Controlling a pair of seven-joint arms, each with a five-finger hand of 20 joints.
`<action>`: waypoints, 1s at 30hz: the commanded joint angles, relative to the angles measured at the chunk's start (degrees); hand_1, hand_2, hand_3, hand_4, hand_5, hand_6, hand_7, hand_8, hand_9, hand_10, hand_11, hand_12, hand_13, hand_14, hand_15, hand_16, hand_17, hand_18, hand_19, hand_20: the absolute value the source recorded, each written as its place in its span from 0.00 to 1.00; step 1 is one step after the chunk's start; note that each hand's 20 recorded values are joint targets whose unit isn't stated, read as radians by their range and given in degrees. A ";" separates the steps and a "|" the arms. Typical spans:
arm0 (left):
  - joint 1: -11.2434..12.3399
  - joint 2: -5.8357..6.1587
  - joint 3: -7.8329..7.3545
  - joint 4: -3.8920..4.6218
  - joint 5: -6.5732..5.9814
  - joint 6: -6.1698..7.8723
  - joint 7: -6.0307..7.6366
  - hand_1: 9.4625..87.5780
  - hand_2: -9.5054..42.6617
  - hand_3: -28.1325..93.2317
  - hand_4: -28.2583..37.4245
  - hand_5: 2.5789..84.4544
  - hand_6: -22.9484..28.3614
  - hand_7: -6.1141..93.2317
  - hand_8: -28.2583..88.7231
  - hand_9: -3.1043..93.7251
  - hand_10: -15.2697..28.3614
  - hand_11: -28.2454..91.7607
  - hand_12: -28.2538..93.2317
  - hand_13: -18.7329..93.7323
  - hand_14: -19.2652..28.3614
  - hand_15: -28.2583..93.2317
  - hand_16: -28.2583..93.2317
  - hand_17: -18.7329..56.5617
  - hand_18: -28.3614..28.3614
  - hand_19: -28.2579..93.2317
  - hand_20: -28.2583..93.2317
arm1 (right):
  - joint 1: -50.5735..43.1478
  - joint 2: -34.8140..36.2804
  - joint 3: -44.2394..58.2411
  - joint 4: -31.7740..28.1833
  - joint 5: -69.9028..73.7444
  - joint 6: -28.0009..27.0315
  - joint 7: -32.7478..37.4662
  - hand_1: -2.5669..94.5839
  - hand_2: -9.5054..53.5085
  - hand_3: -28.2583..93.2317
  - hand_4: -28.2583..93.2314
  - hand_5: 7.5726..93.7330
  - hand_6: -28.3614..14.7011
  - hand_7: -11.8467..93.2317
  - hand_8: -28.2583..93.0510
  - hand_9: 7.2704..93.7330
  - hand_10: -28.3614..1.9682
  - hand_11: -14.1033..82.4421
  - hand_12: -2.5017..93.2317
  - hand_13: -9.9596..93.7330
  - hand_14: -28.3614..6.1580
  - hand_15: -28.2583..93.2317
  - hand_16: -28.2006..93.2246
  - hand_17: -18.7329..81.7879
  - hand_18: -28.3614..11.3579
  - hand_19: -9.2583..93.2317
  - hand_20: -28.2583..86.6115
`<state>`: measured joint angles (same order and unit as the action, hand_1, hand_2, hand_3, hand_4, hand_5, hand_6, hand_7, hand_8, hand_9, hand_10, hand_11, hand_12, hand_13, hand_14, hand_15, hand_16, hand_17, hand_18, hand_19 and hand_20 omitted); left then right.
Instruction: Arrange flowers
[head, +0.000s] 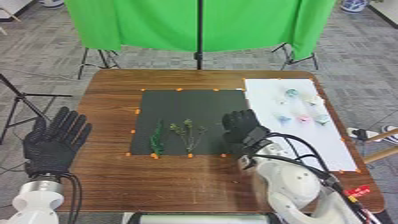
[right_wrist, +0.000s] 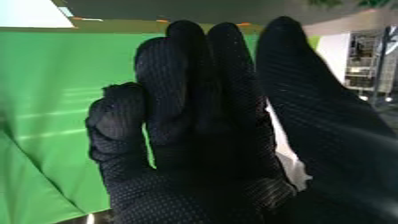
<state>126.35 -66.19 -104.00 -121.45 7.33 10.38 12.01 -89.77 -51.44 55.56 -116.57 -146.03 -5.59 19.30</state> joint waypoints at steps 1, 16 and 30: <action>0.46 -0.60 -0.09 0.17 -0.08 0.93 -0.81 0.23 0.48 0.83 0.00 0.55 0.61 0.21 0.17 0.45 0.68 0.39 0.34 0.44 0.71 0.53 0.20 0.23 0.73 0.46 0.35 | -2.73 -3.27 2.28 -5.19 7.01 -10.59 9.87 0.50 0.06 0.82 0.06 0.70 0.50 0.28 0.29 0.80 0.32 0.41 0.27 0.75 0.35 0.79 0.53 0.57 0.01 0.98 0.60; 0.04 -0.72 0.23 0.36 0.92 1.99 -1.54 0.23 0.49 0.83 0.00 0.56 0.61 0.22 0.17 0.45 0.68 0.40 0.34 0.44 0.71 0.54 0.20 0.23 0.73 0.46 0.35 | -3.97 -8.21 -0.42 3.40 -0.95 -6.10 14.18 0.40 0.01 0.75 0.03 0.70 0.50 0.41 0.18 0.85 0.33 0.42 0.27 0.81 0.44 0.74 0.52 0.62 0.01 1.00 0.59; 0.34 -0.85 -0.14 0.33 1.20 1.87 -1.84 0.23 0.49 0.83 0.00 0.55 0.61 0.22 0.17 0.45 0.68 0.40 0.34 0.44 0.72 0.54 0.20 0.23 0.73 0.46 0.35 | -4.87 -8.81 -1.12 4.89 -3.90 -6.77 8.75 0.60 0.00 0.76 0.00 0.59 0.52 0.56 0.34 0.78 0.37 0.39 0.31 0.77 0.46 0.72 0.53 0.58 0.03 1.00 0.58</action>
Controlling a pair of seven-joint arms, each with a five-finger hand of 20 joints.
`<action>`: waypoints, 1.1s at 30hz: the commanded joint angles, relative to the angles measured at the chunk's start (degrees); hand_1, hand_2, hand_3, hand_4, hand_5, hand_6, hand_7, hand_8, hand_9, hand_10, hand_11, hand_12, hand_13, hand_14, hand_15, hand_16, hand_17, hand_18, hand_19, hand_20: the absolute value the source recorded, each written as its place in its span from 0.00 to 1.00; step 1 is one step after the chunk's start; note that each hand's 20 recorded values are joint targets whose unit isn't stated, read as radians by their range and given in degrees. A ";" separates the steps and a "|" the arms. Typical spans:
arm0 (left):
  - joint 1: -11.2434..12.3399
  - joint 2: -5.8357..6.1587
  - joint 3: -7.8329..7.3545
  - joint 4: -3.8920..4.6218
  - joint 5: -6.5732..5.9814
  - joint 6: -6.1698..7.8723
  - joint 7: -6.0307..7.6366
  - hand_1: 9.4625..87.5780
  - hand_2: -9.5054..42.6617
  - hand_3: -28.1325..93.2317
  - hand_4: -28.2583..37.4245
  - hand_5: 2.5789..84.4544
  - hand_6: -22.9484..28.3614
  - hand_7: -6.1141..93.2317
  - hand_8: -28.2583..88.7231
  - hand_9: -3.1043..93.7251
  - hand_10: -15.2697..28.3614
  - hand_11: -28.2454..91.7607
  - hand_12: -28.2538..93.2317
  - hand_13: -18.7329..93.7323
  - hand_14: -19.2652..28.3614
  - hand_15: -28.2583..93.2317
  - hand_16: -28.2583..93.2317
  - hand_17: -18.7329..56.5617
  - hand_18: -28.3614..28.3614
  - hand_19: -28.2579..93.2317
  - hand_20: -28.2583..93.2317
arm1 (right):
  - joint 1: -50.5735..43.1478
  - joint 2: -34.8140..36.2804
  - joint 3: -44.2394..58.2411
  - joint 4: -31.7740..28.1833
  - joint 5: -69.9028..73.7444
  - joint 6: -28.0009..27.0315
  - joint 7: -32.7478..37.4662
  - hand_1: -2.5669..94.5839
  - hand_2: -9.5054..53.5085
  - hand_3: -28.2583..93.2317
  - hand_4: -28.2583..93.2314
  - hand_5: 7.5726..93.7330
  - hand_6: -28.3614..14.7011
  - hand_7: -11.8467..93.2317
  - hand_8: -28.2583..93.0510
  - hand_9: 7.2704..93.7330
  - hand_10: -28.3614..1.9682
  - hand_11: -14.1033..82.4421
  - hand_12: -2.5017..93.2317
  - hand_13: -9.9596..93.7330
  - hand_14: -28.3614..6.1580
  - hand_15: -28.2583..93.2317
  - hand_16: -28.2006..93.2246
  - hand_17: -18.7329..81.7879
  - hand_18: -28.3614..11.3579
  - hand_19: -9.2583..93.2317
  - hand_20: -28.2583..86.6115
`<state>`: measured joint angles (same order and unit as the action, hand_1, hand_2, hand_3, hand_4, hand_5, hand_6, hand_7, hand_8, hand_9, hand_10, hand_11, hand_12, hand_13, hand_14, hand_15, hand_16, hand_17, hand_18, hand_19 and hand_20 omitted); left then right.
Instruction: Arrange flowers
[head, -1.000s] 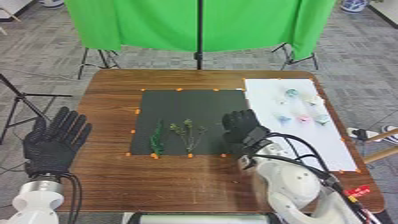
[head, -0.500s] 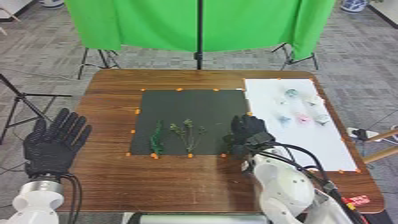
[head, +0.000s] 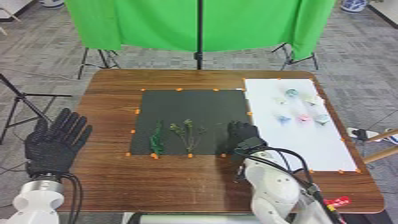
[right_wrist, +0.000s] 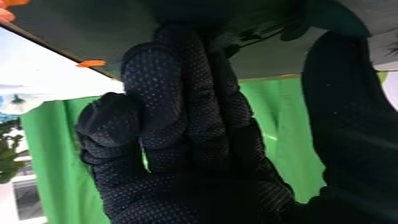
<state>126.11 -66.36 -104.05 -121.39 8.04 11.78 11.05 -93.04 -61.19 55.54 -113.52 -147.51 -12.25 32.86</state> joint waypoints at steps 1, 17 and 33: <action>0.68 -0.76 -0.14 0.29 0.45 0.26 -0.85 0.23 0.48 0.83 0.00 0.55 0.61 0.22 0.17 0.45 0.68 0.40 0.34 0.44 0.72 0.54 0.20 0.23 0.73 0.46 0.35 | -1.77 1.18 -1.10 1.96 -2.89 0.39 -6.06 0.64 0.00 0.77 0.00 0.58 0.54 0.58 0.34 0.78 0.42 0.34 0.36 0.75 0.51 0.70 0.58 0.57 0.03 0.99 0.58; 1.12 -0.60 -0.14 0.01 -0.75 0.60 -0.92 0.24 0.47 0.83 0.00 0.55 0.61 0.22 0.17 0.45 0.68 0.40 0.34 0.44 0.71 0.54 0.20 0.23 0.73 0.46 0.35 | -3.12 -0.03 -1.09 -1.74 0.30 -2.75 -4.05 0.60 0.00 0.78 0.01 0.60 0.54 0.51 0.33 0.78 0.41 0.37 0.36 0.75 0.45 0.72 0.55 0.57 0.04 0.99 0.59; 0.96 -0.25 -0.03 0.09 -0.73 1.45 -1.01 0.24 0.48 0.83 0.00 0.56 0.61 0.22 0.17 0.45 0.69 0.40 0.34 0.44 0.72 0.55 0.20 0.23 0.73 0.47 0.35 | -4.56 -1.27 -0.74 -3.47 1.15 -4.54 -2.98 0.61 0.00 0.78 0.02 0.65 0.52 0.42 0.35 0.80 0.39 0.36 0.37 0.76 0.43 0.73 0.54 0.56 0.02 0.99 0.58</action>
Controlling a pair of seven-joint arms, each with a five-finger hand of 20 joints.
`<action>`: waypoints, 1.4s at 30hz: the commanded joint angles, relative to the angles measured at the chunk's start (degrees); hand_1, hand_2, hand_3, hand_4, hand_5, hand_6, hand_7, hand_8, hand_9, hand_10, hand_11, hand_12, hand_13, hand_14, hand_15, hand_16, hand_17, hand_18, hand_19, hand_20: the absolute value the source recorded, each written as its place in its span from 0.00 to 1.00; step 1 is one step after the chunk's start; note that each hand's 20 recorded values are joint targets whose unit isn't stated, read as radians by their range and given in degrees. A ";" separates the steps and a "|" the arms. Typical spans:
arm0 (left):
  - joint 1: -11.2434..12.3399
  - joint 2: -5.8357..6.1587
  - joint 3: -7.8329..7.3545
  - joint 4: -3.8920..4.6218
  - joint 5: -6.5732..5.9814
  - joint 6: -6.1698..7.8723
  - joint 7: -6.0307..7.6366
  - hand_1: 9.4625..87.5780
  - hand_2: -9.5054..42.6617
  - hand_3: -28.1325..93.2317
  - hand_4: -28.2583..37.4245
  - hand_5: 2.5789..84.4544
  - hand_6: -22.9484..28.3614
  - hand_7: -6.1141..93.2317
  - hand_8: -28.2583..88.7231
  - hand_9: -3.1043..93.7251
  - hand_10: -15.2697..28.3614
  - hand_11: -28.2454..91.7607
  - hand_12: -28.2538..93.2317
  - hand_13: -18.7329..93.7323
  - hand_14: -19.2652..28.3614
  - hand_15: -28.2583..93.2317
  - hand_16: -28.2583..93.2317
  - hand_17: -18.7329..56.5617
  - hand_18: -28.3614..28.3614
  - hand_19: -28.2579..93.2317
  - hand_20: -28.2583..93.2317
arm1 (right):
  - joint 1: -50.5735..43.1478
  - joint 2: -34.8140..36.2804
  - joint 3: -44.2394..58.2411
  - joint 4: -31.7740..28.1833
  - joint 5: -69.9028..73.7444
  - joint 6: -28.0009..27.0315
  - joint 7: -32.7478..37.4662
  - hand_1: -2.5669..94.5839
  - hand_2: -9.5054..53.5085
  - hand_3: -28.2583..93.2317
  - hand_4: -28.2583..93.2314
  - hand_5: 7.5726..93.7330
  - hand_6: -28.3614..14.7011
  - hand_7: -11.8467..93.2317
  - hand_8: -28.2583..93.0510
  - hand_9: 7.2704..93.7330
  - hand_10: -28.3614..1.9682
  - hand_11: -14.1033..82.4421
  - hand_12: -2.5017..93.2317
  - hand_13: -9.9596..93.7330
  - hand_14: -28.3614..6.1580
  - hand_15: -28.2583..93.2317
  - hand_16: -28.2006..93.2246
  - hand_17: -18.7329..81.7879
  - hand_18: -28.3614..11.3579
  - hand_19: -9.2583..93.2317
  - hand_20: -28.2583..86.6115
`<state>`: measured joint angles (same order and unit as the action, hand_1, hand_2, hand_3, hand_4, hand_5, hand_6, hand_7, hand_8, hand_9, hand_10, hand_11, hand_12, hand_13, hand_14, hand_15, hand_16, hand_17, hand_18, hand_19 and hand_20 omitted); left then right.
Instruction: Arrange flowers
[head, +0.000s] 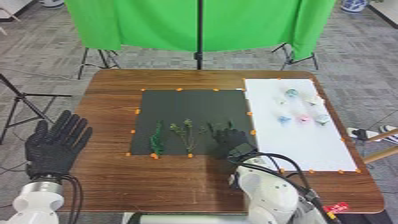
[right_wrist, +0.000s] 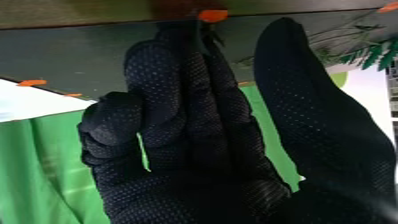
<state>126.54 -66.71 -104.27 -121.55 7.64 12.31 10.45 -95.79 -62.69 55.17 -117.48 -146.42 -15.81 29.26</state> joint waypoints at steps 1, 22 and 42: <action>0.55 0.04 0.10 0.25 -0.21 0.80 -0.55 0.24 0.48 0.83 0.00 0.56 0.61 0.22 0.17 0.45 0.69 0.40 0.34 0.44 0.72 0.55 0.20 0.23 0.73 0.47 0.35 | -1.90 0.32 -0.17 0.47 0.16 -0.73 0.69 0.60 0.00 0.78 0.02 0.65 0.52 0.41 0.35 0.80 0.38 0.36 0.37 0.76 0.42 0.73 0.54 0.56 0.02 0.99 0.58; 0.80 -0.46 -0.36 0.25 4.40 1.66 -1.96 0.24 0.47 0.83 0.00 0.53 0.62 0.22 0.17 0.44 0.69 0.40 0.34 0.43 0.72 0.55 0.20 0.23 0.73 0.47 0.35 | -6.15 0.74 4.33 -3.92 0.97 11.55 2.55 0.51 0.00 0.82 0.04 0.66 0.50 0.36 0.30 0.78 0.33 0.43 0.27 0.76 0.40 0.74 0.50 0.56 0.01 0.99 0.58; 0.89 -0.91 -0.29 0.16 2.34 1.37 -1.37 0.23 0.48 0.83 0.00 0.54 0.62 0.22 0.17 0.44 0.69 0.40 0.34 0.43 0.72 0.55 0.20 0.23 0.73 0.47 0.35 | -5.75 1.99 10.64 -3.21 1.20 12.89 7.48 0.53 0.00 0.83 0.04 0.66 0.50 0.32 0.19 0.77 0.33 0.41 0.28 0.75 0.39 0.75 0.50 0.56 0.01 0.98 0.57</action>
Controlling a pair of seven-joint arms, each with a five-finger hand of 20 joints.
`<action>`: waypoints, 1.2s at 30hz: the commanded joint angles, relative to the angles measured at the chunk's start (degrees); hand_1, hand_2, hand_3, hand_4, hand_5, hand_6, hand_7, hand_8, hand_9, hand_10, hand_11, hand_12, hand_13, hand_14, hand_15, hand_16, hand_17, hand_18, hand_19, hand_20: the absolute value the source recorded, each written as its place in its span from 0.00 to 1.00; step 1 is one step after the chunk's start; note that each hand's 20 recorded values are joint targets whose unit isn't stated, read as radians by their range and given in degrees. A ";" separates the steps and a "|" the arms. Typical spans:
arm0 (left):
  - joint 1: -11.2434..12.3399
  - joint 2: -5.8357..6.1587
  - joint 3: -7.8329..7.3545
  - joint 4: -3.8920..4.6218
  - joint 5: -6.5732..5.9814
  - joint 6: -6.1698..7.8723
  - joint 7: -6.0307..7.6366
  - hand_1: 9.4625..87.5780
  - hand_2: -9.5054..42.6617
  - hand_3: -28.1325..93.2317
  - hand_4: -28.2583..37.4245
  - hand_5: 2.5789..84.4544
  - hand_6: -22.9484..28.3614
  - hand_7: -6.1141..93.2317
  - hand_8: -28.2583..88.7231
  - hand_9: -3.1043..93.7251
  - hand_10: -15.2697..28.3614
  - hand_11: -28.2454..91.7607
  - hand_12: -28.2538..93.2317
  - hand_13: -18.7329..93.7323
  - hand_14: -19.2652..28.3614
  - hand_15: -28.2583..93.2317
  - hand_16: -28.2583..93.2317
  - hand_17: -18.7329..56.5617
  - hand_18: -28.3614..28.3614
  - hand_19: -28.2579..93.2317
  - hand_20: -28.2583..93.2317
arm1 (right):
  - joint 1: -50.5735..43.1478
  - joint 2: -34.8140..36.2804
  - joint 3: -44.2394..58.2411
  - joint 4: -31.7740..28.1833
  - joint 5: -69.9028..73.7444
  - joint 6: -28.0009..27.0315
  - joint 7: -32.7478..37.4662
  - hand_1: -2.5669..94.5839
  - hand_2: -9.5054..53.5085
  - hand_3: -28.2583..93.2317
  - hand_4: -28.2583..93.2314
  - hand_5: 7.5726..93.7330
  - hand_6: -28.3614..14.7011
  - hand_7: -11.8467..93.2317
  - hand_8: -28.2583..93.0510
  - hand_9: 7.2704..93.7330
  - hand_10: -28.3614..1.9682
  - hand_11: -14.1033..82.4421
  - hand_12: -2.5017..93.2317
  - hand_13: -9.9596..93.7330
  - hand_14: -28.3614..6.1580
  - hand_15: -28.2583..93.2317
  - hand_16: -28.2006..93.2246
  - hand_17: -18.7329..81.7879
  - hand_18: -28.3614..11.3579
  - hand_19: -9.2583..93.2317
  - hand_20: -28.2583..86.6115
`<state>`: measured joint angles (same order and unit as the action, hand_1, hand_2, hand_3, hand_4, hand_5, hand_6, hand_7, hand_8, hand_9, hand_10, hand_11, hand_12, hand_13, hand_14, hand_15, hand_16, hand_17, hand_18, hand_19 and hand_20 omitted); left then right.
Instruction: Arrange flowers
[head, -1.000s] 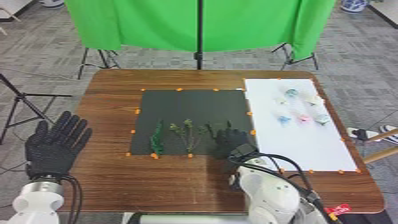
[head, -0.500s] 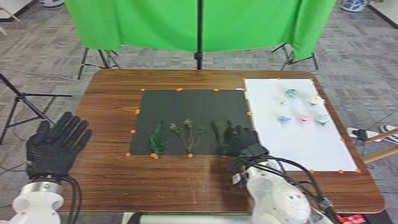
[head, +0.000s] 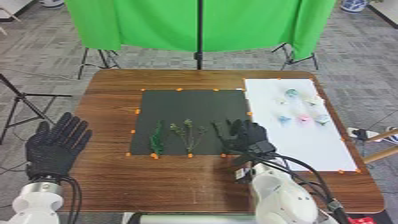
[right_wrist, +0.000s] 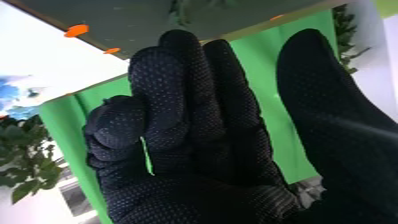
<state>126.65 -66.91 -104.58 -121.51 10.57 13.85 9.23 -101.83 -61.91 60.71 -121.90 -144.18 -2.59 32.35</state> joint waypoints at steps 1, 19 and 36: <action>0.69 -0.77 0.05 0.18 -0.44 -0.38 -0.13 0.23 0.48 0.83 0.00 0.54 0.62 0.22 0.17 0.44 0.68 0.40 0.34 0.43 0.72 0.55 0.20 0.23 0.73 0.47 0.35 | 0.27 1.50 6.07 1.74 -1.44 1.12 5.30 0.53 0.00 0.83 0.04 0.66 0.50 0.32 0.20 0.77 0.33 0.41 0.28 0.75 0.39 0.75 0.50 0.56 0.01 0.98 0.57; -1.60 0.52 0.91 0.68 -0.83 -3.19 0.39 0.23 0.47 0.83 0.00 0.53 0.61 0.22 0.17 0.44 0.68 0.40 0.34 0.43 0.71 0.54 0.20 0.23 0.73 0.47 0.35 | 7.49 0.96 16.31 14.54 2.78 -2.12 -1.31 0.54 0.00 0.87 0.00 0.52 0.53 0.33 0.14 0.55 0.31 0.33 0.22 0.62 0.45 0.67 0.51 0.47 0.12 0.87 0.55; -2.68 1.12 1.16 0.58 -0.73 -3.26 0.75 0.23 0.47 0.83 0.00 0.53 0.61 0.22 0.17 0.44 0.68 0.40 0.34 0.43 0.72 0.54 0.20 0.23 0.73 0.46 0.35 | 9.47 0.12 10.72 20.96 -3.31 2.30 -0.36 0.74 0.00 0.79 0.00 0.67 0.61 0.37 0.25 0.77 0.54 0.26 0.38 0.76 0.66 0.52 0.59 0.56 0.24 0.90 0.52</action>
<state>123.17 -65.83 -103.23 -120.90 10.03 10.46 9.59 -87.91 -62.25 72.23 -101.43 -144.74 -11.70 31.60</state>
